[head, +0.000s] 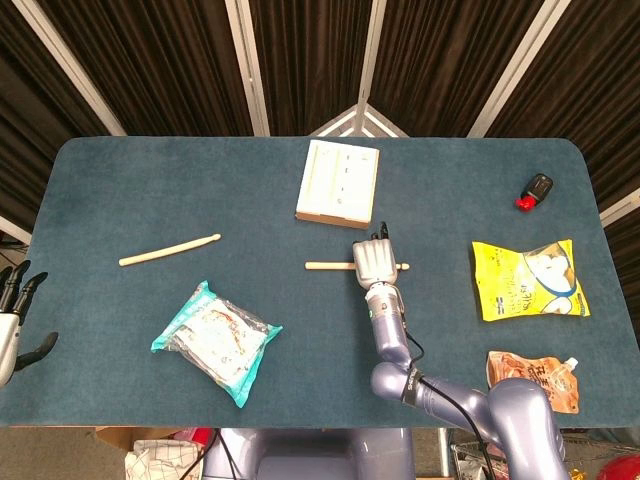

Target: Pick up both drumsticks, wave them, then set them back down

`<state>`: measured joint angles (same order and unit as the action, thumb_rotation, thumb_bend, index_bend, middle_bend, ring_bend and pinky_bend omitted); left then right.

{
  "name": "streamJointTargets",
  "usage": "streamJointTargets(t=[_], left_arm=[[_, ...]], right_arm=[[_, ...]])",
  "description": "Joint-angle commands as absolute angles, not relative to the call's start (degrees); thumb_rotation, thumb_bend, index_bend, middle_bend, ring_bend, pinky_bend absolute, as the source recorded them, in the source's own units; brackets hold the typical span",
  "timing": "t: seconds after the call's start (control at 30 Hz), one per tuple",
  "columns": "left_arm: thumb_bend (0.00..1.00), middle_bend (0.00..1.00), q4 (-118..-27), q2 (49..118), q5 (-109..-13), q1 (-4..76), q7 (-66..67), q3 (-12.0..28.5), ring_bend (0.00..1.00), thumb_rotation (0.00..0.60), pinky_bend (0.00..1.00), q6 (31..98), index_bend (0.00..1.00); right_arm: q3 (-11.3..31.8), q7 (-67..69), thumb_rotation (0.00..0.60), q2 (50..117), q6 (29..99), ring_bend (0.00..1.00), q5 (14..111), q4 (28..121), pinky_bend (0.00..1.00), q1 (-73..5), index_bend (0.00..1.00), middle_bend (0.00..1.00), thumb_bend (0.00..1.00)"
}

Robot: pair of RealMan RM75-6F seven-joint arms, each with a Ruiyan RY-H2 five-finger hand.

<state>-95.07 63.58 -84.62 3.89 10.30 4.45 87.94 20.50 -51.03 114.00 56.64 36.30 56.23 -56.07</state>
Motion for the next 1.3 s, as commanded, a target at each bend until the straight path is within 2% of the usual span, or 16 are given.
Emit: streamJointTargets(t=[0.03, 0.97, 1.3], left_arm=[[0.35, 0.00, -95.07, 63.62, -84.62, 3.93, 10.36, 4.44, 0.00, 0.600, 0.00, 87.93, 0.14], [0.34, 0.00, -94.99, 63.70, -84.57, 4.16, 9.99, 4.24, 0.00, 0.600, 0.00, 87.81, 0.16], [0.35, 0.00, -94.90, 63.53, -84.58, 4.17, 9.29, 4.21, 0.00, 0.600, 0.00, 87.83, 0.16]], right_arm=[[20.57, -50.76, 0.600, 114.09, 56.54, 0.27, 36.39, 56.11, 0.00, -56.09, 0.48, 0.53, 0.36], [19.96, -50.48, 0.600, 113.71, 56.45, 0.30, 38.22, 57.24, 0.00, -56.23, 0.53, 0.59, 0.36], [19.52, -48.26, 0.600, 113.11, 57.31, 0.31, 41.21, 59.05, 0.00, -55.99, 0.68, 0.61, 0.36]])
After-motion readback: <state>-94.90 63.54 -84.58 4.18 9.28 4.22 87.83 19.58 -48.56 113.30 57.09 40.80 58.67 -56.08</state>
